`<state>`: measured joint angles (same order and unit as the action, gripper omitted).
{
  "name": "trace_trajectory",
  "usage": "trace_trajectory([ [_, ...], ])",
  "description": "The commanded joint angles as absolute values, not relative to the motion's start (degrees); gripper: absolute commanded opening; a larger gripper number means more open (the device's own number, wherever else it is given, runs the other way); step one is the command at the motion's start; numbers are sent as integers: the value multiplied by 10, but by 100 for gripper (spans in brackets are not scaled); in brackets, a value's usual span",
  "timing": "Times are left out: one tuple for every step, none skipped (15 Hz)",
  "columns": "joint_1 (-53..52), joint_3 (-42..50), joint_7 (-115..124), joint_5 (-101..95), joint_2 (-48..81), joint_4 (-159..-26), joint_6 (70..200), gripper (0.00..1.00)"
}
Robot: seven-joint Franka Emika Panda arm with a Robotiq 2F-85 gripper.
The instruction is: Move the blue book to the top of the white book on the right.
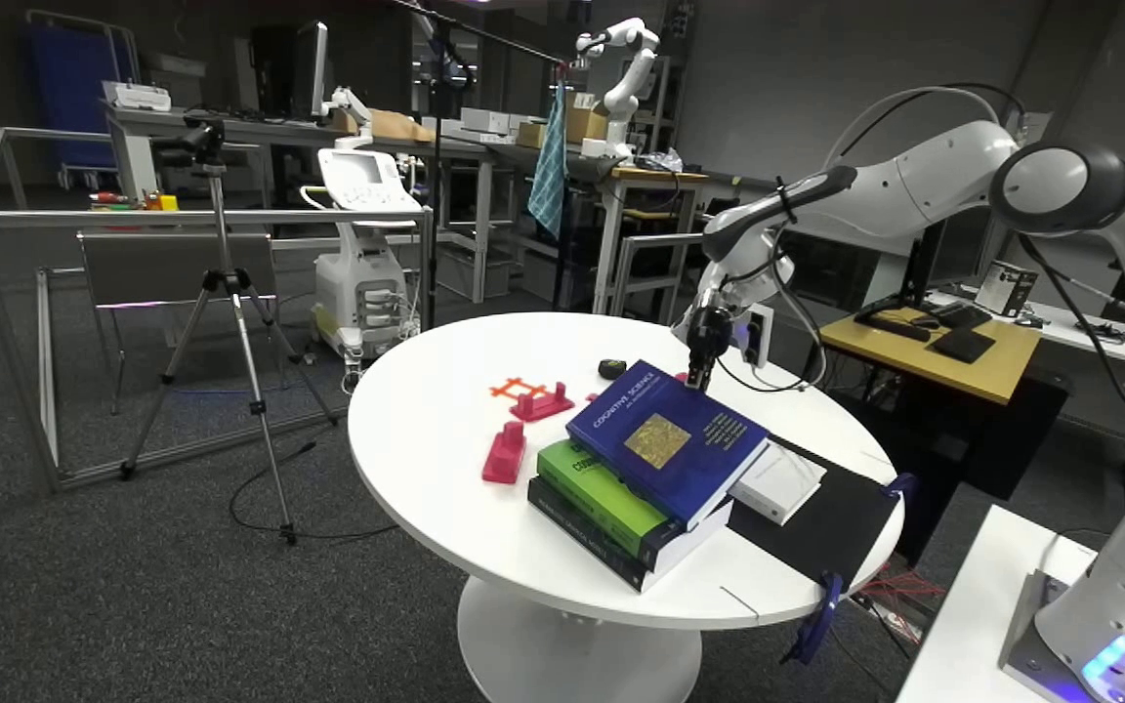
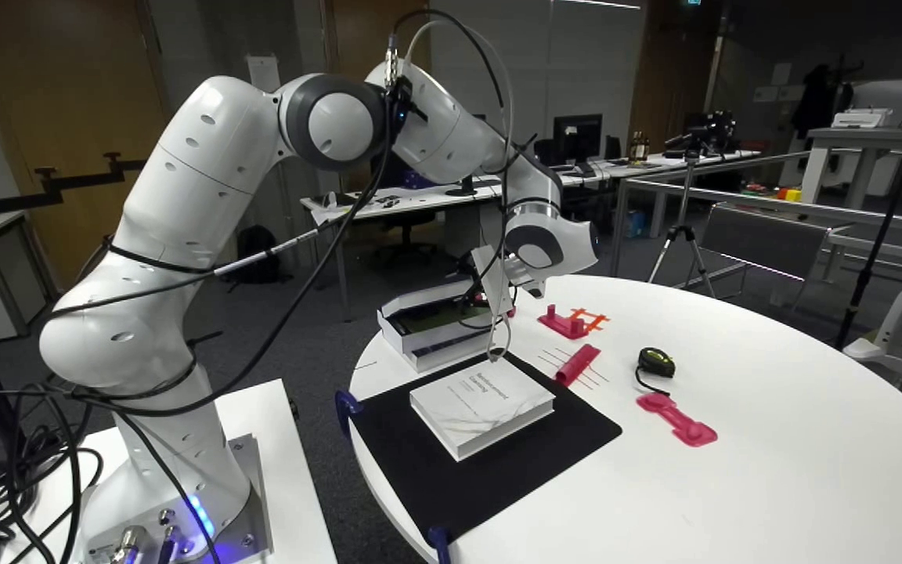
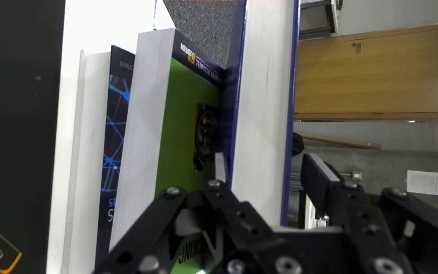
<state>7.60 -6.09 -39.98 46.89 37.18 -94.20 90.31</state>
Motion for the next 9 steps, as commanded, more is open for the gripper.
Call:
trace_trajectory([
  [78,-56,-410,470,330,-974,881,31],
  [78,-56,-412,472,328,-979,885,31],
  [77,-56,-411,472,330,-979,885,31],
  [75,-56,-408,472,328,-982,889,31],
  [74,-55,-408,470,330,-982,891,81],
  [74,-55,-409,472,330,-984,891,80],
  [73,-55,-411,473,331,-987,895,40],
  [73,-56,-412,474,331,-989,895,45],
  [73,-56,-412,474,332,-990,895,44],
])
